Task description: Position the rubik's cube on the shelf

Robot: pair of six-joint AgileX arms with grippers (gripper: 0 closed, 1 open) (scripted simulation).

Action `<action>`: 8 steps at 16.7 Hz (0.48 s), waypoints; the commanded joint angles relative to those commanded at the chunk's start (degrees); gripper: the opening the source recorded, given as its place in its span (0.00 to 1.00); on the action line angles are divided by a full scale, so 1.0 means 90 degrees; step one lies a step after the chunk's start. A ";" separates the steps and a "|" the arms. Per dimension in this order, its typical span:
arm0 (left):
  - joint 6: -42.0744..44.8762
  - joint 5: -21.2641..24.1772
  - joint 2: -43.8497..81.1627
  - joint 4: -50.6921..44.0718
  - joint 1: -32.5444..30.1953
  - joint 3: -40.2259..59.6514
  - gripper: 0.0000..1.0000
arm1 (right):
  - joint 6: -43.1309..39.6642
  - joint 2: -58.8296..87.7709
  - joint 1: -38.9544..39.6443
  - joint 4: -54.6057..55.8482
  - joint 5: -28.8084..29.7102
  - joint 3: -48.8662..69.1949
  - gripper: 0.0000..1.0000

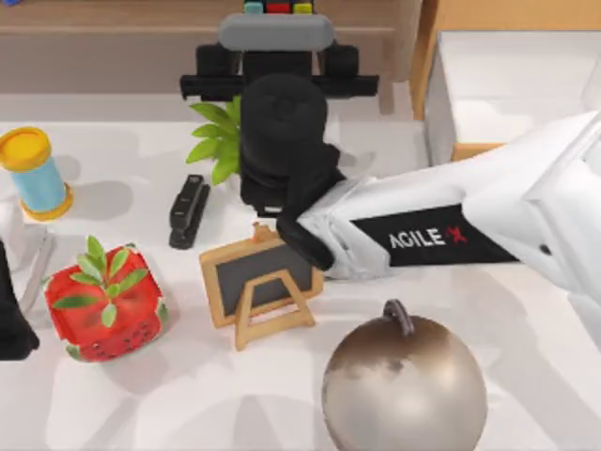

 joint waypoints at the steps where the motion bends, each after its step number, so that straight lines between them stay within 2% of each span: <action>1: 0.0000 0.0000 0.0000 0.0000 0.0000 0.0000 1.00 | 0.0000 0.0000 0.0000 0.0000 0.0000 0.0000 0.00; 8: 0.0000 0.0000 0.0000 0.0000 0.0000 0.0000 1.00 | 0.0069 0.0175 -0.0088 -0.0155 -0.0146 0.0447 0.00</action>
